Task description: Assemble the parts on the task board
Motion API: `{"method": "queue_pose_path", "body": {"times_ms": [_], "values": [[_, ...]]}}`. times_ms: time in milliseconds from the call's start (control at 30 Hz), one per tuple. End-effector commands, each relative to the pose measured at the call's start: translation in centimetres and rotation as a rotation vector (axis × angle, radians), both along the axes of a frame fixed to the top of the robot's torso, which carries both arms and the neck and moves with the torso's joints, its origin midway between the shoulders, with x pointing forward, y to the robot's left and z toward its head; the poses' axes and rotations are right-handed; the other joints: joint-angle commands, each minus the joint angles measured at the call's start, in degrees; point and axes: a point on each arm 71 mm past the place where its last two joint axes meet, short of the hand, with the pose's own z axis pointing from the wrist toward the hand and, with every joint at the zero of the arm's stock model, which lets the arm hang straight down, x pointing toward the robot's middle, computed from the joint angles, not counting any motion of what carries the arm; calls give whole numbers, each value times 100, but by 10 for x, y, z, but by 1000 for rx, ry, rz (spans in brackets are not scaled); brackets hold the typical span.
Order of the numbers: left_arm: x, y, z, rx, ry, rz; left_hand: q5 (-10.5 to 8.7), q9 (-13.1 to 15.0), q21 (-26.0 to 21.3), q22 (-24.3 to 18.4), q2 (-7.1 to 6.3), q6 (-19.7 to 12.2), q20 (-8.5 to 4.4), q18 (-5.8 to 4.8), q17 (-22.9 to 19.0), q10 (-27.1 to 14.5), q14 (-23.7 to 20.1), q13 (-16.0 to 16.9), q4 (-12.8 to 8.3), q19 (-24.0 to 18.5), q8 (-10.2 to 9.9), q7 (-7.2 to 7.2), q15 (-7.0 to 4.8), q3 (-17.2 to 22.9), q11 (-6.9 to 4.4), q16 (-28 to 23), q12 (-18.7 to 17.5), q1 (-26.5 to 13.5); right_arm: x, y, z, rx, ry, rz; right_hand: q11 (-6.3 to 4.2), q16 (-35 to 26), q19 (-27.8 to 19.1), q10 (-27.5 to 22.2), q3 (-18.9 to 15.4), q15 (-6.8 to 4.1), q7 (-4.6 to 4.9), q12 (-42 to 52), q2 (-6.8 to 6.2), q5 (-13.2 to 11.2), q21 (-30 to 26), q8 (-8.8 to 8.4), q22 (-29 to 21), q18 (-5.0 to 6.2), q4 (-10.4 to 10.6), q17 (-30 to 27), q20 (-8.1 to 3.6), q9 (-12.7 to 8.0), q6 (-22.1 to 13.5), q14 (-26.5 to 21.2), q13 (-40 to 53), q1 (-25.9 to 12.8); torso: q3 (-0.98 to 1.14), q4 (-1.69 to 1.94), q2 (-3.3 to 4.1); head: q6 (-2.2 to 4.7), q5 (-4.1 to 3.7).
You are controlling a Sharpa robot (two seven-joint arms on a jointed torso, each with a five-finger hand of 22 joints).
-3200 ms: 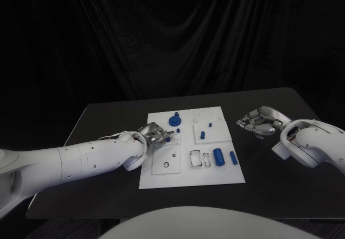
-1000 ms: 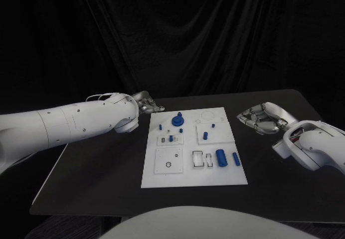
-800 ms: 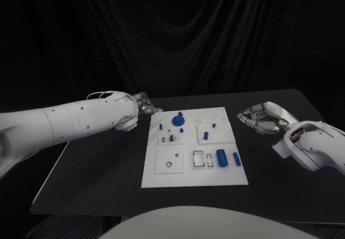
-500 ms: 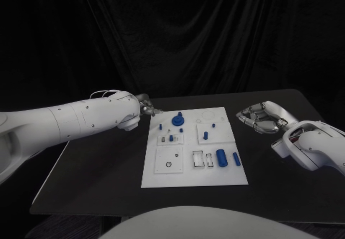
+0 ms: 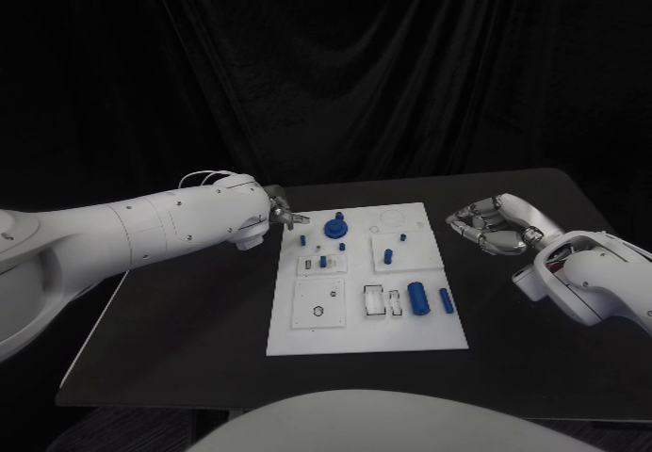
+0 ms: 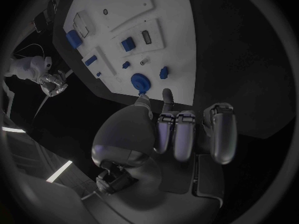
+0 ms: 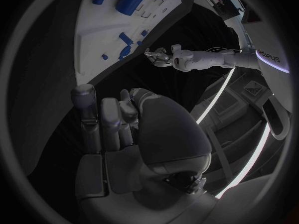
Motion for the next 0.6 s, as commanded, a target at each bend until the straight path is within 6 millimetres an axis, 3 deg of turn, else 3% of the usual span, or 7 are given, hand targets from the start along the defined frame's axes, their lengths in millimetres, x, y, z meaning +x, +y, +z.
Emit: {"method": "queue_pose_path", "body": {"times_ms": [33, 600], "values": [[-1, -1, -4, 17, 52, -19, 49, -16, -27, 1164, 16, -44, 42, -3, 1507, 615, 599, 1506, -24, 10, -50, 17, 55, -25, 39, 37, 16, -20, -1, 0, -1, 2, -6, -5, 2, -2, -26, -12, 19, -14, 13, -23, -1, 31, -16, 16, 507, 31, -8, 5, 26, -3, -11, -26, 7, 57, 1, 5, -4, -1, -2], [-1, -3, -15, 31, 102, -39, 337, -65, -58, 1156, 14, -102, 62, 3, 1507, 615, 599, 1506, -88, -11, -130, 37, 74, 78, 59, 37, 16, 204, -1, 1, -2, -1, 9, -5, 2, 8, -24, -6, 32, -15, 13, -17, 0, 53, -17, 19, 508, 31, -23, 13, 25, -1, -7, -19, 14, 75, 2, 1, -4, -1, -15]]}}
